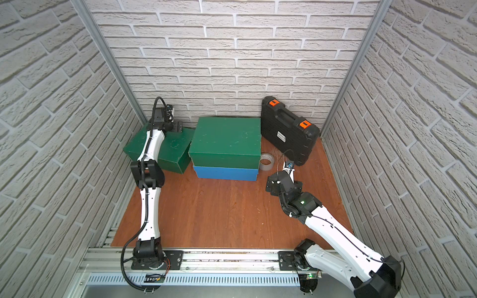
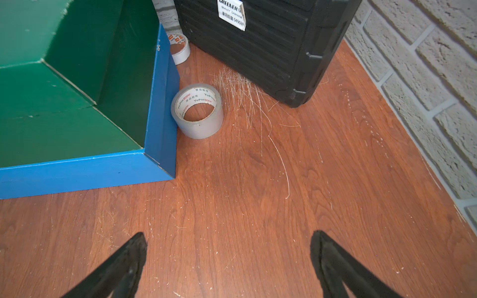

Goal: Stack the shoeboxes
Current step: Move the shoebox to the center of the board.

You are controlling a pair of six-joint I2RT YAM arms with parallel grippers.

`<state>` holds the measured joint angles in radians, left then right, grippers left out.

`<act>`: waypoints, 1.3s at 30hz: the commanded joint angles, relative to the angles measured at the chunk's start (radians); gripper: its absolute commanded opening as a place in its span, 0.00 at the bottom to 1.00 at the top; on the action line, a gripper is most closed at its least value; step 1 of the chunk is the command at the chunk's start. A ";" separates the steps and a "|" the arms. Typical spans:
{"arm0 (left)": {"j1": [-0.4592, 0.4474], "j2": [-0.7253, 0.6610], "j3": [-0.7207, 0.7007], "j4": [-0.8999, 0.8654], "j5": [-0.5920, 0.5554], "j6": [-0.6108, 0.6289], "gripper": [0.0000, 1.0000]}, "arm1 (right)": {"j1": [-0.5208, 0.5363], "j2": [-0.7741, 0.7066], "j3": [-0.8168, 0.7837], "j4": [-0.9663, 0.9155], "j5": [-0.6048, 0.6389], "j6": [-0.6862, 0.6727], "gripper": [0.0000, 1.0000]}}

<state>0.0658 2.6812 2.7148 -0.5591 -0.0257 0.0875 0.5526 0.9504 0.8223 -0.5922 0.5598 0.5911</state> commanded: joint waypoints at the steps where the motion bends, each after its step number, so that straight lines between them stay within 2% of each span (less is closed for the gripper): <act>1: -0.004 0.006 -0.006 -0.137 -0.088 0.095 0.96 | -0.002 -0.004 0.032 0.038 -0.011 0.001 0.99; 8: -0.037 -0.098 -0.192 -0.182 -0.124 0.146 0.84 | -0.002 -0.051 0.027 0.032 -0.046 -0.002 0.99; 11: -0.038 -0.201 -0.365 -0.163 -0.151 0.099 0.81 | -0.002 -0.093 0.013 0.028 -0.064 -0.002 0.99; 13: -0.039 -0.287 -0.522 -0.113 -0.161 0.044 0.82 | -0.002 -0.125 0.003 0.026 -0.083 0.000 0.99; 15: -0.039 -0.356 -0.621 -0.109 -0.148 -0.038 0.82 | -0.001 -0.155 -0.006 0.026 -0.107 0.001 0.99; 19: -0.034 -0.526 -0.861 -0.066 -0.065 -0.221 0.82 | 0.000 -0.197 -0.018 0.025 -0.147 0.007 0.99; 22: -0.027 -0.674 -1.069 -0.015 -0.088 -0.328 0.82 | 0.000 -0.226 -0.027 0.018 -0.168 0.013 0.99; 27: 0.004 -0.882 -1.381 0.094 -0.061 -0.441 0.82 | 0.002 -0.272 -0.054 0.019 -0.193 0.026 0.99; 33: -0.020 -1.102 -1.666 0.196 -0.028 -0.535 0.83 | 0.008 -0.246 -0.044 0.027 -0.240 0.020 0.99; 36: -0.030 -1.215 -1.790 0.243 -0.013 -0.574 0.84 | 0.057 -0.189 -0.019 0.041 -0.244 0.015 0.99; 39: -0.040 -1.323 -1.849 0.237 -0.005 -0.593 0.86 | 0.150 -0.098 0.023 0.062 -0.212 0.025 1.00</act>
<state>0.0364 1.4025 0.9333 -0.2390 -0.0765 -0.4332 0.6422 0.7956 0.8024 -0.5865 0.3393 0.6094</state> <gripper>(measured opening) 0.854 0.997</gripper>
